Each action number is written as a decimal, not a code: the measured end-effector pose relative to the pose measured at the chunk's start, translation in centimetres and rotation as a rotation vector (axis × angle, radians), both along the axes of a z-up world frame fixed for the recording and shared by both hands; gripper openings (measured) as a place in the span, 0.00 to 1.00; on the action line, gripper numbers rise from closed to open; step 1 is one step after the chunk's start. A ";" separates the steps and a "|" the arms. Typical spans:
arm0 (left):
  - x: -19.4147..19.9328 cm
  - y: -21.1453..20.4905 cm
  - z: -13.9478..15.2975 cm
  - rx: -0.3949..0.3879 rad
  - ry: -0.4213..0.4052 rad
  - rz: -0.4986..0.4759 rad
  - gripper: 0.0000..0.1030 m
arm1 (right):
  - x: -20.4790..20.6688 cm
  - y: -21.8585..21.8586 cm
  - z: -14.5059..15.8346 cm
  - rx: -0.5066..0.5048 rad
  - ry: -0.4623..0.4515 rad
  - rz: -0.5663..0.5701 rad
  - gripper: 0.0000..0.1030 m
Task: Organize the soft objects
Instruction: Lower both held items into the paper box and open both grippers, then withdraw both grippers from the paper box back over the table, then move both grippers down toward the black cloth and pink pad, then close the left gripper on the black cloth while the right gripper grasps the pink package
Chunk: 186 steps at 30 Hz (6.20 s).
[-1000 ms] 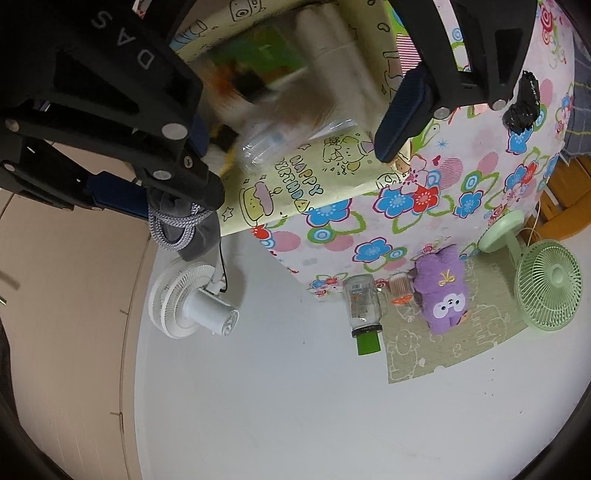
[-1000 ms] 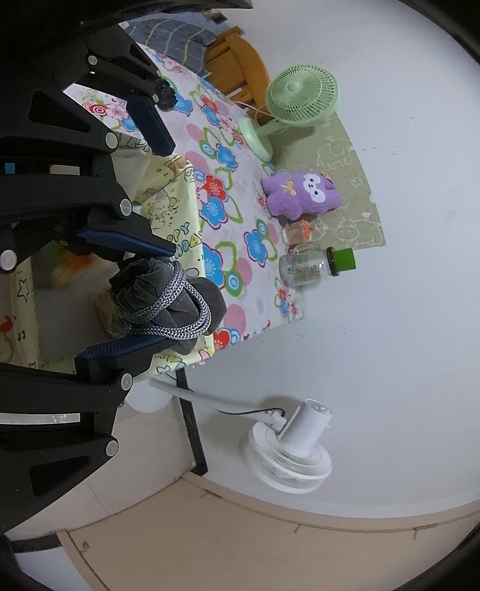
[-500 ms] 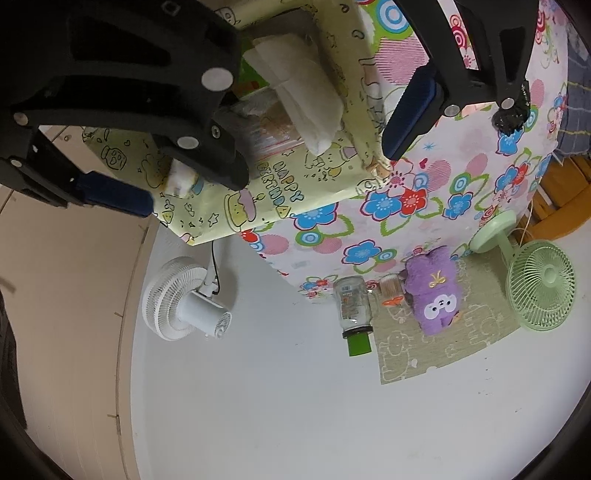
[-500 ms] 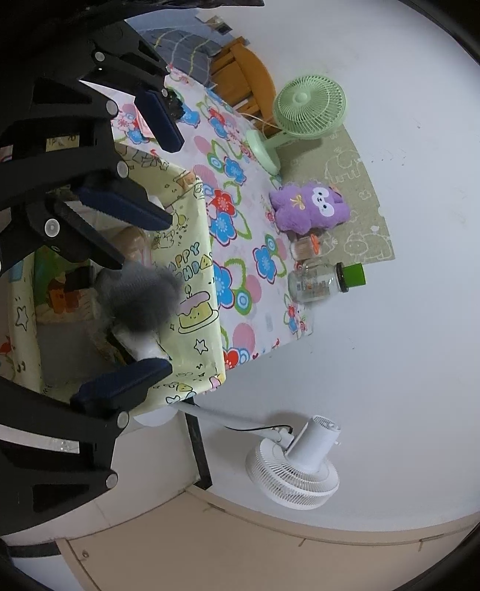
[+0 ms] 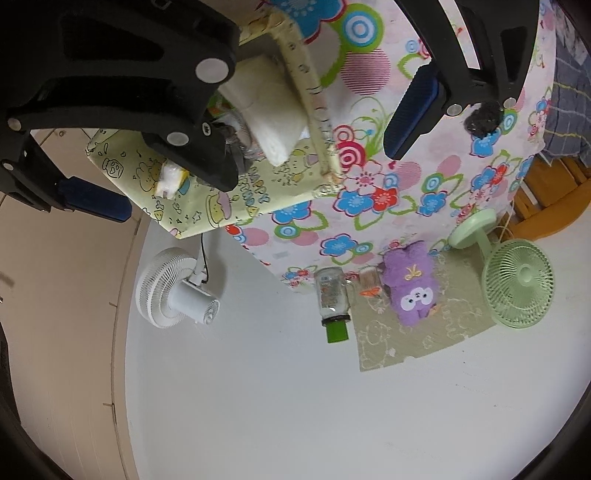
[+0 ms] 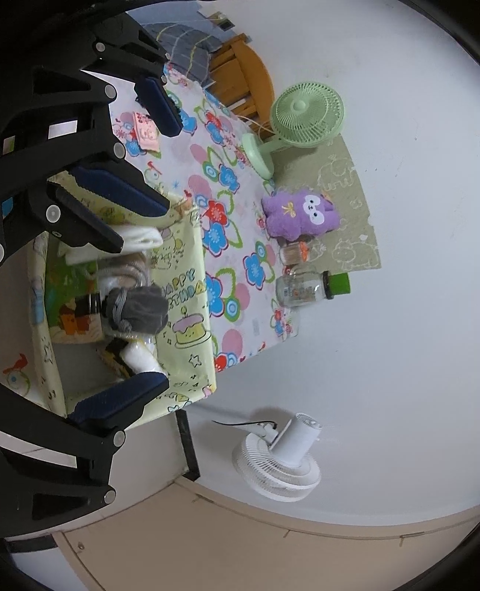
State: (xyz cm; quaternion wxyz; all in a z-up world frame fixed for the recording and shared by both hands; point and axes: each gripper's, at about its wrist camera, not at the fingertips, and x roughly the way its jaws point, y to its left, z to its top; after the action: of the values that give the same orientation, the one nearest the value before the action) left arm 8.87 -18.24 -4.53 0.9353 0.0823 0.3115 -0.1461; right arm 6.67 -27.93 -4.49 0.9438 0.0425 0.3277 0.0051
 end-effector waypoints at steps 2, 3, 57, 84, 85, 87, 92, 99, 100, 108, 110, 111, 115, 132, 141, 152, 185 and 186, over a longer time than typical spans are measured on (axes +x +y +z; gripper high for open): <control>-0.3 0.6 0.3 -0.003 -0.007 0.004 0.98 | -0.3 0.6 0.4 -0.003 -0.011 0.001 0.89; -0.5 1.0 0.5 -0.002 -0.014 0.008 0.98 | -0.5 1.0 0.6 -0.005 -0.017 0.001 0.90; -2.1 19.0 2.4 -0.031 -0.069 0.153 1.00 | -0.7 19.0 2.7 -0.051 -0.097 0.135 0.98; 6.4 24.4 -6.0 0.017 0.124 0.227 1.00 | 8.1 23.6 -6.0 -0.065 0.050 0.200 0.97; 6.5 24.4 -6.5 0.018 0.135 0.222 1.00 | 8.3 23.7 -6.3 -0.067 0.058 0.200 0.97; 6.8 24.4 -7.2 0.017 0.154 0.213 1.00 | 8.8 23.9 -7.1 -0.073 0.077 0.200 0.97; 7.3 23.9 -8.8 0.059 0.168 0.206 1.00 | 9.8 24.2 -9.0 -0.079 0.123 0.206 0.97; 8.5 24.6 -10.0 0.053 0.206 0.228 1.00 | 10.8 23.5 -10.6 -0.039 0.179 0.191 0.97; 8.6 24.8 -10.1 0.048 0.211 0.236 1.00 | 10.9 23.4 -10.7 -0.031 0.186 0.183 0.97; 9.9 26.5 -10.6 0.066 0.206 0.327 0.91 | 11.1 23.0 -11.0 0.012 0.246 0.141 0.92; 10.0 26.2 -10.8 0.086 0.192 0.313 0.86 | 11.2 23.4 -11.1 0.013 0.269 0.145 0.87; 10.1 26.1 -10.9 0.100 0.188 0.305 0.83 | 11.3 23.4 -11.3 0.017 0.285 0.147 0.85; 10.5 26.0 -11.6 0.103 0.215 0.263 0.66 | 11.8 23.9 -12.0 0.033 0.346 0.149 0.82; 10.6 26.6 -12.2 -0.012 0.277 0.171 0.34 | 14.2 25.9 -13.9 0.020 0.388 0.133 0.80; 9.7 26.4 -12.0 -0.016 0.282 0.136 0.33 | 15.0 26.4 -14.2 -0.013 0.346 0.151 0.81; 9.6 27.7 -11.0 -0.016 0.231 0.198 0.36 | 13.3 25.9 -12.5 -0.037 0.321 0.098 0.81; 9.2 27.3 -11.4 -0.013 0.258 0.197 0.33 | 13.5 27.6 -13.1 -0.089 0.366 0.155 0.40; 9.1 27.1 -11.3 -0.017 0.258 0.197 0.33 | 13.3 27.4 -12.9 -0.091 0.360 0.151 0.40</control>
State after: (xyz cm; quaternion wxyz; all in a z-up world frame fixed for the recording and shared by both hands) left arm 17.94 8.89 -15.83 0.8979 0.0239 0.4345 -0.0656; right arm 19.98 -0.55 -17.39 0.8678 -0.0248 0.4934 0.0535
